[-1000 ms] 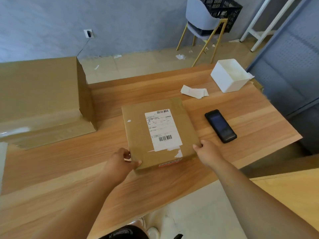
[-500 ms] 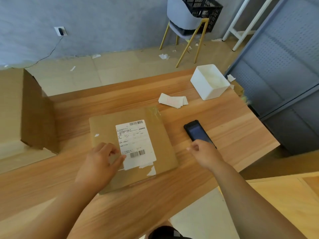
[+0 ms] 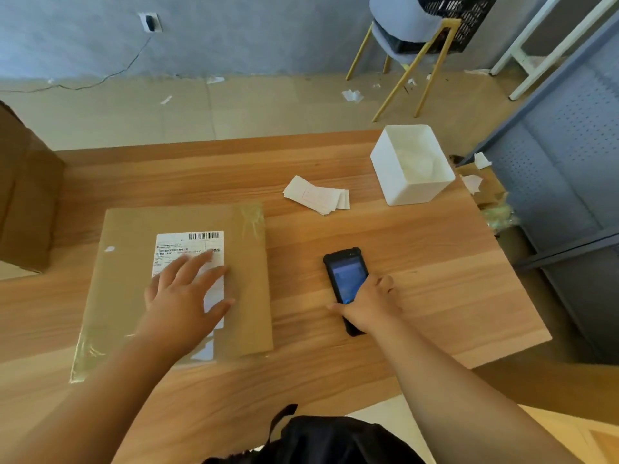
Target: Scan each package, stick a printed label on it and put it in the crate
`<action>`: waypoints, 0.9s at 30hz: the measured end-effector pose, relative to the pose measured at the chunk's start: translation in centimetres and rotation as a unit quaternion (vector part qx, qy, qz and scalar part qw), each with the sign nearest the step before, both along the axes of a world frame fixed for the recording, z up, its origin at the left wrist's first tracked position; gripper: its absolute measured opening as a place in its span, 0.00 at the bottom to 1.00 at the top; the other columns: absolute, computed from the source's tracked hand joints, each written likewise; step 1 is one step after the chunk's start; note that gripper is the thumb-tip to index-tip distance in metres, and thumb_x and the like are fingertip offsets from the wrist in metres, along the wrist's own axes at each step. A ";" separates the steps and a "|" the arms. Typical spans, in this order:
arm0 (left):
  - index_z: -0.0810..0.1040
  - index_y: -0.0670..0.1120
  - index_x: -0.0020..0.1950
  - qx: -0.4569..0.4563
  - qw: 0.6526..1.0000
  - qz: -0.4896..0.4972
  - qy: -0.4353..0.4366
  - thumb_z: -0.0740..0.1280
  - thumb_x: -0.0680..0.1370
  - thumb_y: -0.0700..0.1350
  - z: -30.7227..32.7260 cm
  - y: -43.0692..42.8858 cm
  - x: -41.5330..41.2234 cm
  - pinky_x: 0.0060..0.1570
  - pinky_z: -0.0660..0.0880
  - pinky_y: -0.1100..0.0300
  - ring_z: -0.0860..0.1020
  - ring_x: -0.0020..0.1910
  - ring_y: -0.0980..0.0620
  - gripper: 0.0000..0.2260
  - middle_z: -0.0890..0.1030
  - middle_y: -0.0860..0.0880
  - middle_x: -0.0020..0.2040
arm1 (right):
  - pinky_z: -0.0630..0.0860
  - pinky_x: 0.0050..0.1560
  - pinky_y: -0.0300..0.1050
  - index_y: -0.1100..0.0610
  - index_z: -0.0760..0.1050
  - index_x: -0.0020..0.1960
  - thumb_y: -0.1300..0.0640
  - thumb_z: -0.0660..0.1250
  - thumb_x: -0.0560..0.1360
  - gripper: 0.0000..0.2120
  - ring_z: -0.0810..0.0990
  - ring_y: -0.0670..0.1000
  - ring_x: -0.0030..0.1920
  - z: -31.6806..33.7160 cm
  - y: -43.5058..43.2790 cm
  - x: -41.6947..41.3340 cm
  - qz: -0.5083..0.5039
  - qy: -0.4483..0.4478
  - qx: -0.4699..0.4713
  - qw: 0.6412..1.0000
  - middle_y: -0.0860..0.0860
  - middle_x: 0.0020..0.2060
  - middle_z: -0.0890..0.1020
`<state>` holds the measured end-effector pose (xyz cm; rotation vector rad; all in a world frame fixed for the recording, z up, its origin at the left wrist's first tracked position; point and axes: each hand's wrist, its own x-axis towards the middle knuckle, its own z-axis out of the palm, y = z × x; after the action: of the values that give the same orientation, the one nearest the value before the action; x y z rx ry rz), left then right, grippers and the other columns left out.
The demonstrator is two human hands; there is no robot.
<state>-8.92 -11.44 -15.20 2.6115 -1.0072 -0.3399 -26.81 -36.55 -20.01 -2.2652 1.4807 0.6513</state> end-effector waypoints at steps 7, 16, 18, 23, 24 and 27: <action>0.72 0.55 0.66 0.011 1.000 0.023 -0.011 0.64 0.74 0.61 -0.1 -0.6 -0.8 0.70 0.51 0.44 0.56 0.74 0.45 0.23 0.65 0.53 0.73 | 0.68 0.43 0.46 0.59 0.55 0.71 0.33 0.74 0.59 0.53 0.66 0.53 0.52 -0.7 -0.6 0.4 0.009 -0.029 0.002 1.000 0.54 0.60 0.62; 0.63 0.56 0.71 0.053 0.998 0.020 -0.025 0.56 0.77 0.63 0.7 -0.9 -1.4 0.71 0.51 0.47 0.52 0.75 0.46 0.24 0.57 0.52 0.76 | 0.68 0.32 0.41 0.57 0.59 0.65 0.46 0.81 0.58 0.45 0.70 0.52 0.46 3.7 1.2 2.1 -0.058 -0.135 0.097 0.984 0.52 0.54 0.61; 0.64 0.56 0.71 0.048 0.999 -0.001 -0.017 0.57 0.77 0.62 1.2 -0.6 -1.1 0.71 0.53 0.48 0.54 0.74 0.47 0.24 0.58 0.52 0.76 | 0.66 0.29 0.39 0.55 0.61 0.60 0.48 0.80 0.57 0.40 0.70 0.50 0.43 5.0 2.3 2.2 -0.062 -0.187 0.095 0.976 0.50 0.52 0.65; 0.75 0.48 0.62 -0.093 0.993 0.029 0.069 0.68 0.75 0.49 2.7 3.4 0.7 0.58 0.72 0.45 0.75 0.58 0.45 0.16 0.72 0.50 0.65 | 0.72 0.32 0.43 0.49 0.61 0.52 0.50 0.80 0.57 0.34 0.75 0.46 0.40 8.8 5.5 3.0 0.021 -0.253 0.054 0.966 0.45 0.45 0.72; 0.76 0.48 0.60 -0.096 0.993 0.040 0.059 0.69 0.74 0.48 2.7 4.5 0.9 0.56 0.73 0.45 0.77 0.55 0.45 0.15 0.73 0.50 0.64 | 0.74 0.33 0.45 0.48 0.61 0.53 0.50 0.79 0.57 0.34 0.75 0.46 0.40 9.6 6.2 3.1 0.044 -0.247 0.041 0.967 0.45 0.45 0.72; 0.78 0.47 0.58 -0.082 0.994 0.067 0.020 0.72 0.72 0.47 2.0 7.4 1.4 0.56 0.67 0.45 0.74 0.57 0.42 0.16 0.76 0.49 0.60 | 0.75 0.36 0.47 0.50 0.58 0.62 0.49 0.79 0.59 0.40 0.76 0.50 0.43 11.9 8.5 3.7 0.089 -0.215 0.019 0.972 0.47 0.48 0.73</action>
<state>-7.48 -4.09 -13.21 2.4974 -0.8057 -0.2625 -23.08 -28.05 -8.15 -2.3366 1.0589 0.2088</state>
